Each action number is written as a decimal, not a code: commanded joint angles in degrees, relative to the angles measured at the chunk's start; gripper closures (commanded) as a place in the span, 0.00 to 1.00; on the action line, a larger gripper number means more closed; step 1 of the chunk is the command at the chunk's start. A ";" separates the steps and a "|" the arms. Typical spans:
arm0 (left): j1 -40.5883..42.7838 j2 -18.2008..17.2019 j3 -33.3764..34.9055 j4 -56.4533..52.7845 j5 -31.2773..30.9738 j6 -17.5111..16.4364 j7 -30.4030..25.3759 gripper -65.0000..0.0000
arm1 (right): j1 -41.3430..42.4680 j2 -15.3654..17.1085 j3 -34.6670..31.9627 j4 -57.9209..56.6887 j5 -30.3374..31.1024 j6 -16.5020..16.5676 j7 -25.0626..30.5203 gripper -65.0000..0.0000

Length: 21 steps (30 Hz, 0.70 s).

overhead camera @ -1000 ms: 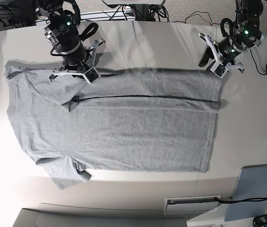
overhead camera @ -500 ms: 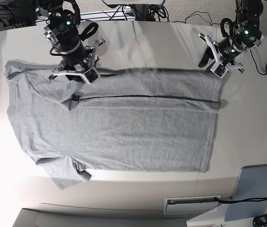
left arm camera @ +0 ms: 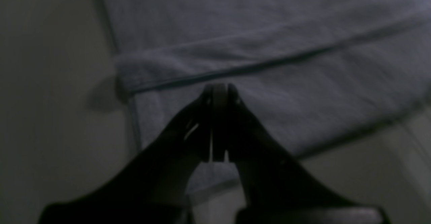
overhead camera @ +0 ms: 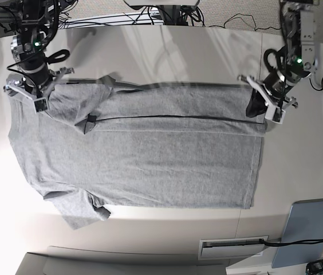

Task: Fold the T-shirt properly
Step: 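Move the right gripper back to the shirt corner beside the collar, then grasp the shirt corners with both grippers and drag them away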

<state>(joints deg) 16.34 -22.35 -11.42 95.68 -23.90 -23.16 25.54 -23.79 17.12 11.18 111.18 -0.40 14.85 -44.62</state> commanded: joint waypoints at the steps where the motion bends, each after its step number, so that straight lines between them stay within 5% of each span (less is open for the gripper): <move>1: -1.31 -0.33 -0.35 -0.42 -1.03 -0.22 -1.07 1.00 | 0.68 0.66 0.61 -0.24 0.00 -0.46 2.51 1.00; 11: -2.05 1.84 -0.37 -11.30 0.04 -1.29 1.05 1.00 | 5.86 0.70 0.61 -13.79 -0.68 -0.31 3.17 1.00; 21: 6.82 -1.66 -0.42 -11.28 -0.44 -2.73 1.11 1.00 | -0.11 1.60 1.01 -12.72 -1.11 3.52 1.25 1.00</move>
<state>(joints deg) 21.54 -23.29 -11.99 85.17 -27.99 -26.79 20.18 -23.18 18.09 11.97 98.41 -1.43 17.69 -41.08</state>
